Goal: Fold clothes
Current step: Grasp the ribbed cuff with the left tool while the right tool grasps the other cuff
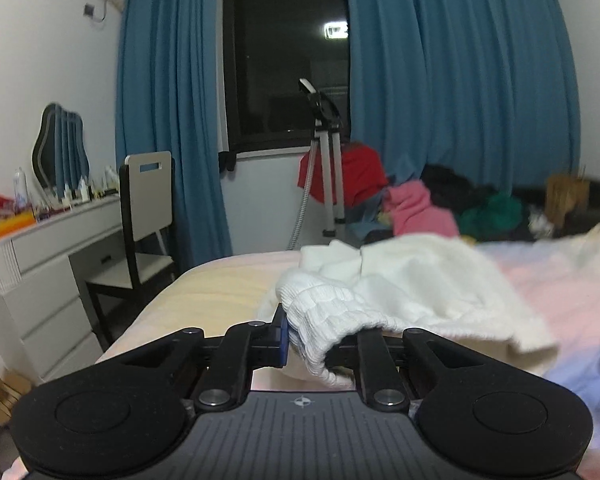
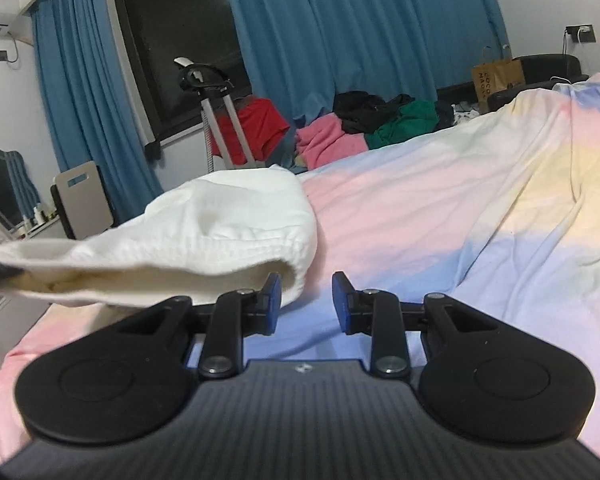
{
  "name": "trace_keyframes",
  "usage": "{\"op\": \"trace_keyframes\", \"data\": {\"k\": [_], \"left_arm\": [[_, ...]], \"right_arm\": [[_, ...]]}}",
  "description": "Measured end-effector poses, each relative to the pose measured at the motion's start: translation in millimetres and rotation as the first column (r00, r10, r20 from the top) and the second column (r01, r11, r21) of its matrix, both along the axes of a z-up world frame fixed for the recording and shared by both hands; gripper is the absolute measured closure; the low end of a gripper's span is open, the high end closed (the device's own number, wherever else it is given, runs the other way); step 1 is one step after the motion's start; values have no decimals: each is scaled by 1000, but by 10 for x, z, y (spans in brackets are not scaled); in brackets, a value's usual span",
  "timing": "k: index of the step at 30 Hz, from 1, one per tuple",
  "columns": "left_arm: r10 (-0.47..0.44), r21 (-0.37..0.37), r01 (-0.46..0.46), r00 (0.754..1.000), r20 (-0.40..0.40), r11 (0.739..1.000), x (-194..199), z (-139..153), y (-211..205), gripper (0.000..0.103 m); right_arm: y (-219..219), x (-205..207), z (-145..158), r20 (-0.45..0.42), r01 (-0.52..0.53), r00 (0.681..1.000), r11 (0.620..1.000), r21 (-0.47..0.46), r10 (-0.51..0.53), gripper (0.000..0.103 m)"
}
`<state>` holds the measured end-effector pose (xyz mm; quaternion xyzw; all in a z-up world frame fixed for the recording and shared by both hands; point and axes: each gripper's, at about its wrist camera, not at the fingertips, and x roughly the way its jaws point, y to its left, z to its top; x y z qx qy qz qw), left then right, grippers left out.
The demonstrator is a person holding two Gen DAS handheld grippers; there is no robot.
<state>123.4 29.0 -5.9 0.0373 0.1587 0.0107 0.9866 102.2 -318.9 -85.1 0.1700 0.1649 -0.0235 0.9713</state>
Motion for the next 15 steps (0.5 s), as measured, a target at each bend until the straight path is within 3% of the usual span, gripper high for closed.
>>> {"op": "trace_keyframes", "data": {"k": [5, 8, 10, 12, 15], "left_arm": [[-24, -31, 24, 1000, -8, 999, -506, 253, 541, 90], [12, -5, -13, 999, -43, 1000, -606, 71, 849, 91], [39, -15, -40, 993, -110, 999, -554, -69, 1034, 91], [58, -37, -65, 983, -175, 997, -457, -187, 1205, 90], [79, -64, -97, 968, -238, 993, -361, -277, 1362, 90]], "right_arm": [[137, -200, 121, -13, -76, 997, 997, 10, 76, 71], [324, -375, 159, -50, -150, 987, 989, 5, 150, 68], [468, -482, 165, -75, -201, 977, 979, -20, 199, 66], [610, -502, 136, -116, -261, 960, 964, -51, 254, 54], [745, -400, 47, -174, -286, 949, 952, -111, 264, 44]]}}
